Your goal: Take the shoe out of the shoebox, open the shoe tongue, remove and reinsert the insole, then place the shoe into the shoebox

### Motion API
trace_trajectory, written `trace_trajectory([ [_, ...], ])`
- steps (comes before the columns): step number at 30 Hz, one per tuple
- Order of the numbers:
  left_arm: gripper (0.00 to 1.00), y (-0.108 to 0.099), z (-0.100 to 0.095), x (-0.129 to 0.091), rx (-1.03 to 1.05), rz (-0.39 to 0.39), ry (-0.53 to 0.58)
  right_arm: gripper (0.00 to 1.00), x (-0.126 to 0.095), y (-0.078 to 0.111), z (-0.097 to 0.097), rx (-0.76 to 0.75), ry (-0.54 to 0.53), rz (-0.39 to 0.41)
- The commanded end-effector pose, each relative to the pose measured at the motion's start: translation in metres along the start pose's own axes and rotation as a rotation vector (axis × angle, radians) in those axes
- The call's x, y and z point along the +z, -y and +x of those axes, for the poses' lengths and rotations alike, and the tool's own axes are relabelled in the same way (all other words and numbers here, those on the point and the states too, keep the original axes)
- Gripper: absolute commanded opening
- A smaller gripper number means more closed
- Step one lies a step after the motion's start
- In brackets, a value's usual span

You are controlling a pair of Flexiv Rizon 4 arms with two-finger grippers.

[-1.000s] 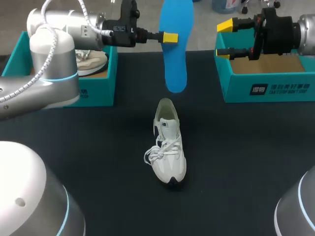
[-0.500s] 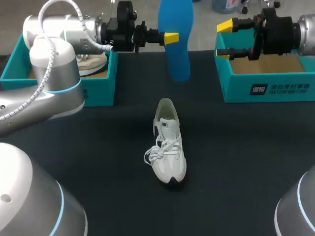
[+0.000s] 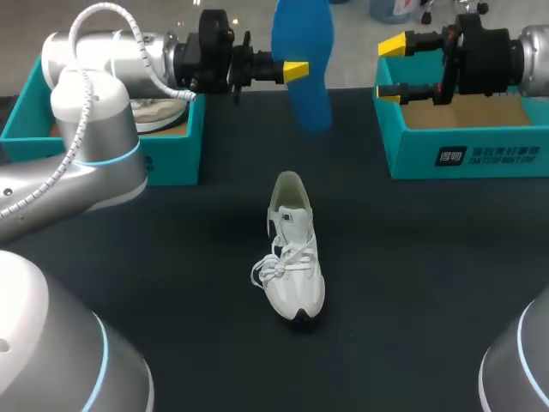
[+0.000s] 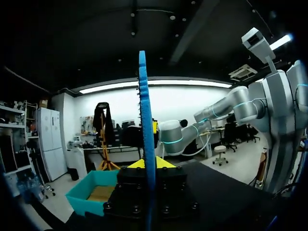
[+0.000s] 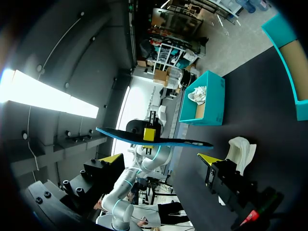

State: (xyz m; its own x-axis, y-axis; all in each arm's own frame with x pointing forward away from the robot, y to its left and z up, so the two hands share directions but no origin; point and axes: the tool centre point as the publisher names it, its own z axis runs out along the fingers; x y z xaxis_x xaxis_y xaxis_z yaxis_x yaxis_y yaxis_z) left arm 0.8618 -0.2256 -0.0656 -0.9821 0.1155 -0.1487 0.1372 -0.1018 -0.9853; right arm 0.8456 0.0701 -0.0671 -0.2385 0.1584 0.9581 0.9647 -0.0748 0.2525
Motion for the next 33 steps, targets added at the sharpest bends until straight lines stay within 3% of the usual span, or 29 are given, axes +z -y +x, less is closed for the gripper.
trace_trajectory([
  [1, 0.0, -0.006, -0.012, -0.003, 0.317, 0.092, -0.005, 1.0, 0.001, 0.0, 0.0, 0.001, 0.001, -0.001],
  [15, 0.0, -0.006, -0.012, -0.003, 0.317, 0.092, -0.005, 1.0, 0.001, 0.0, 0.0, 0.001, 0.001, -0.001],
  [17, 0.0, -0.011, -0.014, -0.007, 0.475, 0.048, -0.017, 1.0, 0.001, 0.0, 0.0, 0.001, 0.001, -0.001],
  [20, 0.0, -0.017, -0.02, -0.011, 0.744, -0.086, -0.075, 1.0, 0.001, 0.0, 0.0, 0.001, 0.001, -0.001],
  [26, 0.0, -0.022, -0.03, -0.015, 1.209, -0.043, -0.131, 1.0, 0.001, 0.0, 0.0, 0.001, 0.001, -0.001],
  [33, 0.0, -0.016, -0.045, -0.017, 1.413, -0.021, 0.021, 1.0, 0.001, 0.0, 0.0, 0.001, 0.001, -0.001],
])
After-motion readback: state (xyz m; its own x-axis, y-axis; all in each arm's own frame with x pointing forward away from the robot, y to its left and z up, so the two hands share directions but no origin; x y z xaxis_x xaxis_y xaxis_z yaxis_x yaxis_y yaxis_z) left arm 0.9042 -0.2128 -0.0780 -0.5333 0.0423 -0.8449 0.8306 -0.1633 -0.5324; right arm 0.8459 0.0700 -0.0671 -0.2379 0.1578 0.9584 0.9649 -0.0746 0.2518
